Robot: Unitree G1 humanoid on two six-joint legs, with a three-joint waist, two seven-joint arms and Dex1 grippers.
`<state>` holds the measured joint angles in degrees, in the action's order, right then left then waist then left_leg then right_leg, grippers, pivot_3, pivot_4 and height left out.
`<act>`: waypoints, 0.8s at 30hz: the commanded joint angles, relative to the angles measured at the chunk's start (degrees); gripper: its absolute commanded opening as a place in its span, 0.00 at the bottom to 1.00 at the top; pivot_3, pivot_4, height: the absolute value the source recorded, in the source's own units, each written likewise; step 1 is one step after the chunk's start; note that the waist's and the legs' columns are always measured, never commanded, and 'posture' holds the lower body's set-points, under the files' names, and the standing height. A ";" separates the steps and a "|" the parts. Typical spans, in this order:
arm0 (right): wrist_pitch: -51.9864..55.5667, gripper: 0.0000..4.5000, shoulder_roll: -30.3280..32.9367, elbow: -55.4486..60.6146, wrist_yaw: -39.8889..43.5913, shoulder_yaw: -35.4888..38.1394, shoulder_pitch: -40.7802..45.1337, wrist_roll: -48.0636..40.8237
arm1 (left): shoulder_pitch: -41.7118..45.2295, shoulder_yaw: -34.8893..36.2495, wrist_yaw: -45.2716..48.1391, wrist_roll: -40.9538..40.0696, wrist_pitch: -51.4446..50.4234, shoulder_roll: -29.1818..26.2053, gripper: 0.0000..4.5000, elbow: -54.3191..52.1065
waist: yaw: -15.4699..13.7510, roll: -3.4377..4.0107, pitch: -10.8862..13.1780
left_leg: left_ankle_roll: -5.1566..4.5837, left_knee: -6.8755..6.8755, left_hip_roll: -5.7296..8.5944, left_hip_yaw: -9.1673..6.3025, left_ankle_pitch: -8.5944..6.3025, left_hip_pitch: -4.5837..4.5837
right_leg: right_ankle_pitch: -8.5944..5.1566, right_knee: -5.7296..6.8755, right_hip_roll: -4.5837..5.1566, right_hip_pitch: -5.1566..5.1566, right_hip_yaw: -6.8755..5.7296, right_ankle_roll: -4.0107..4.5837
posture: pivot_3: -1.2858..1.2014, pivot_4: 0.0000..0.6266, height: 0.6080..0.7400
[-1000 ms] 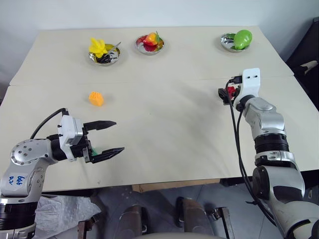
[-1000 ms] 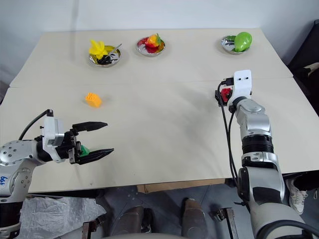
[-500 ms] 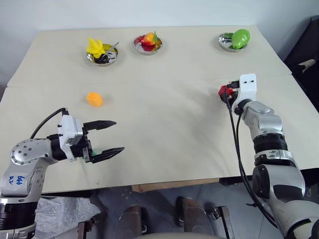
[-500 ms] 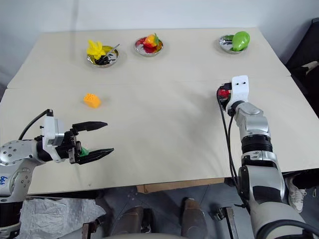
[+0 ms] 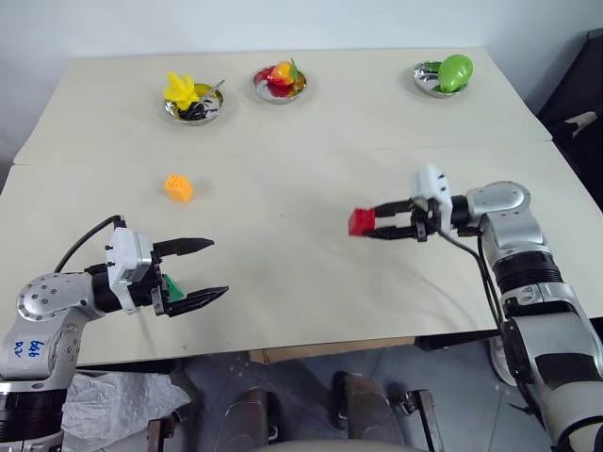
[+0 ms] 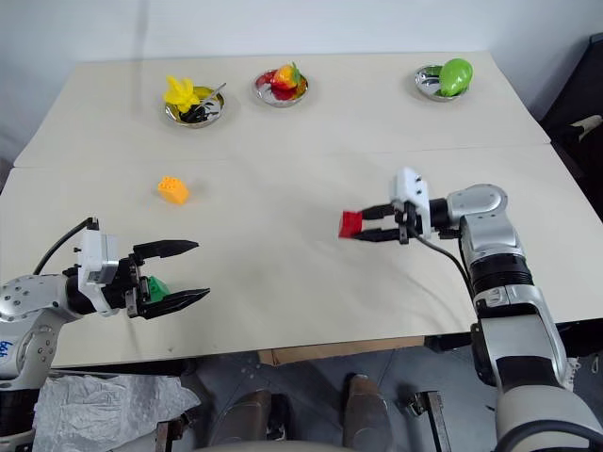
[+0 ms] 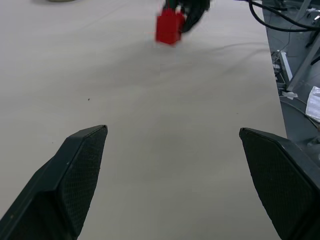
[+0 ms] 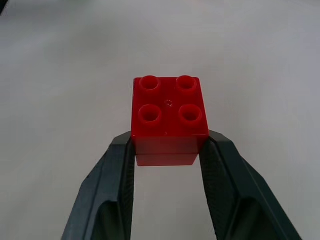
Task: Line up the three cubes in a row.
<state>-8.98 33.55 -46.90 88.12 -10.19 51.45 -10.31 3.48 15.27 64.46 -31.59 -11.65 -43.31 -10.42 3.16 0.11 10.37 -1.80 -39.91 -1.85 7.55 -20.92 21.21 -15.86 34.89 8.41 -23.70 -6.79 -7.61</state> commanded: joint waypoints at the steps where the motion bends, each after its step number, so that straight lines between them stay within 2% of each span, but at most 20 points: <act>1: -3.48 0.33 -0.67 -3.85 4.38 -2.42 2.95 0.42 | -0.40 0.59 0.00 -0.35 0.81 -0.21 1.00 -1.88 | 0.06 0.01 0.01 | 0.00 0.00 0.00 -0.11 0.00 0.00 | 0.00 0.00 0.00 -0.01 0.00 0.00 | 0.52 0.24 1.00; 12: -13.68 0.33 -2.41 -15.24 4.36 -3.92 5.92 4.63 | -0.46 0.64 0.67 0.01 2.28 -0.36 1.00 -2.10 | -0.08 0.03 0.02 | 0.00 -0.06 0.04 -0.26 0.00 0.04 | -0.01 0.04 0.06 0.04 -0.08 0.01 | 0.52 0.24 1.00; 16: -13.87 0.62 -3.01 -17.26 4.10 -1.43 6.97 3.76 | 0.62 1.72 -0.65 -0.89 2.30 0.08 1.00 -1.55 | -0.08 0.03 0.02 | 0.00 -0.07 0.03 -0.31 0.00 0.03 | -0.01 0.04 0.05 0.06 -0.13 0.02 | 0.52 0.24 1.00; 21: -11.26 0.98 0.46 -8.91 4.38 -0.44 4.51 -5.94 | -2.61 10.59 -4.03 -4.66 0.41 -0.18 1.00 -1.56 | 0.04 0.06 0.04 | 0.00 -0.06 0.01 -0.35 0.00 0.05 | -0.01 0.05 0.05 0.06 -0.15 0.02 | 0.52 0.24 1.00; 23: -8.07 0.99 2.89 -1.54 4.38 -1.53 1.58 -11.76 | -5.86 15.79 -4.87 -5.43 0.50 0.06 1.00 -0.35 | 0.09 0.09 0.05 | 0.00 -0.06 -0.01 -0.37 0.00 0.04 | -0.02 0.05 0.06 0.06 -0.16 0.03 | 0.52 0.24 1.00; 24: -5.24 0.99 4.29 4.15 4.38 -2.05 -0.62 -17.48 | -7.35 18.45 -5.48 -6.18 0.15 0.33 1.00 0.42 | 0.04 0.09 0.05 | 0.00 -0.05 -0.01 -0.38 0.00 0.04 | -0.02 0.04 0.06 0.05 -0.18 0.05 | 0.52 0.24 1.00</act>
<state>-17.27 36.25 -49.77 88.85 -12.20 52.09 -20.41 -2.42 28.65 59.92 -35.93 -11.43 -42.97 -10.35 3.20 0.20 10.43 -1.80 -39.95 -1.87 7.13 -20.93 21.27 -15.89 34.92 8.49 -23.64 -7.03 -7.55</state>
